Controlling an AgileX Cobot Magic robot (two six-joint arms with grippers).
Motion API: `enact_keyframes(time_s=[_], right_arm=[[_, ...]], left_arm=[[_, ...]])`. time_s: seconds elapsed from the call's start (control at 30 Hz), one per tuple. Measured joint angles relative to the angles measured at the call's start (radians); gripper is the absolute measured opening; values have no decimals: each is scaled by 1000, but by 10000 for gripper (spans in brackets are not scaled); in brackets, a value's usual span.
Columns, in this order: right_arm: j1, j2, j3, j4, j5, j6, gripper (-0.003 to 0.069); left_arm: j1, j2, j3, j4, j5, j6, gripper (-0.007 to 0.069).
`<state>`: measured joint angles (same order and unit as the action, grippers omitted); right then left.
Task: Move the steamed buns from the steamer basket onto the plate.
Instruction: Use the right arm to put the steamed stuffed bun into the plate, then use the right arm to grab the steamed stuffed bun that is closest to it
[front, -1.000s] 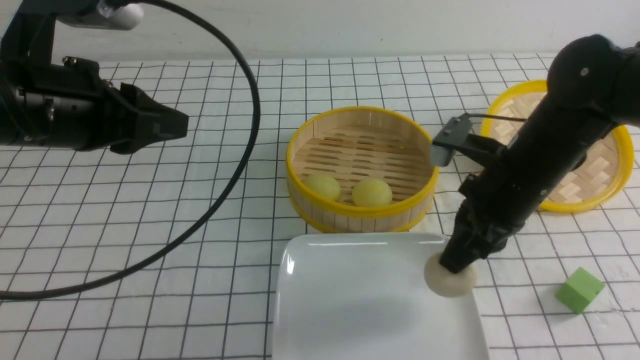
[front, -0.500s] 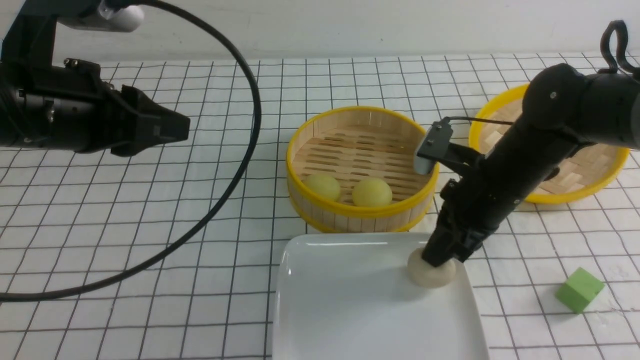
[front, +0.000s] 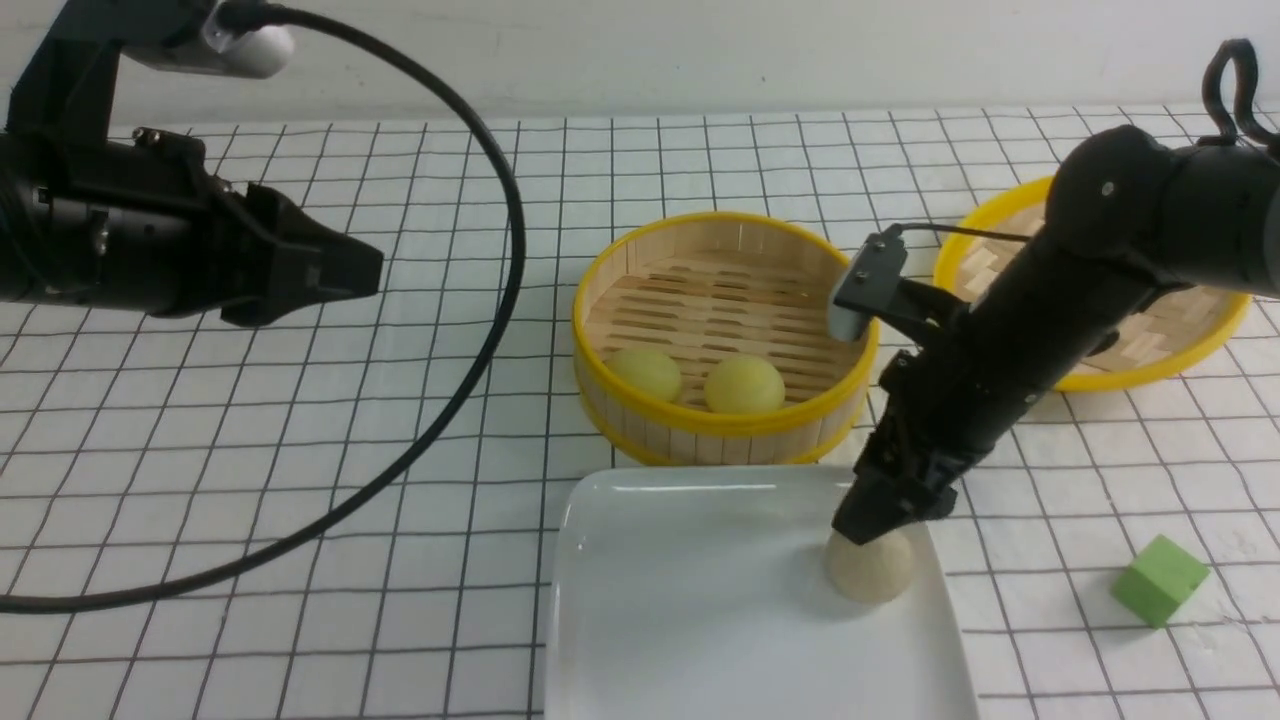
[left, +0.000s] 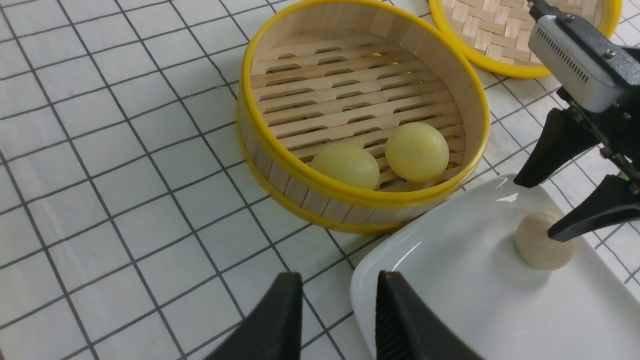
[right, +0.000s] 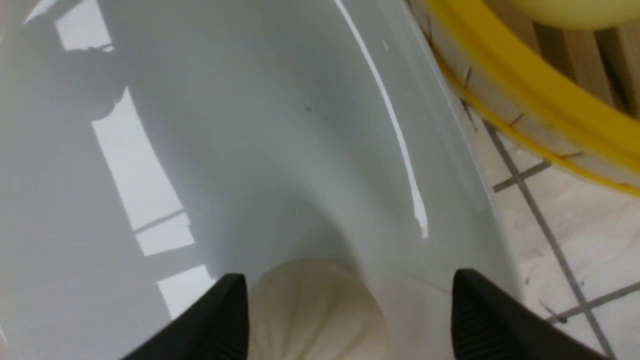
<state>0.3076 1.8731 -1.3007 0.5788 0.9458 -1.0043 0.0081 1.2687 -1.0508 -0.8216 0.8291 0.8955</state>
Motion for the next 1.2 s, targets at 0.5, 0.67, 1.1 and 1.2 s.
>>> enact_keyframes(time_s=[0.5, 0.67, 1.1, 1.2], right_arm=[[0, -40, -211, 19, -87, 35, 481], [0, 36, -211, 39, -152, 7, 477], [0, 161, -239, 259, -213, -148, 476], [0, 190, -240, 273, -215, -150, 476]], left_arm=[[0, 0, 0, 6, 10, 0, 242], [0, 0, 0, 6, 16, 0, 242], [0, 0, 0, 6, 25, 0, 242], [0, 0, 0, 6, 29, 0, 242]])
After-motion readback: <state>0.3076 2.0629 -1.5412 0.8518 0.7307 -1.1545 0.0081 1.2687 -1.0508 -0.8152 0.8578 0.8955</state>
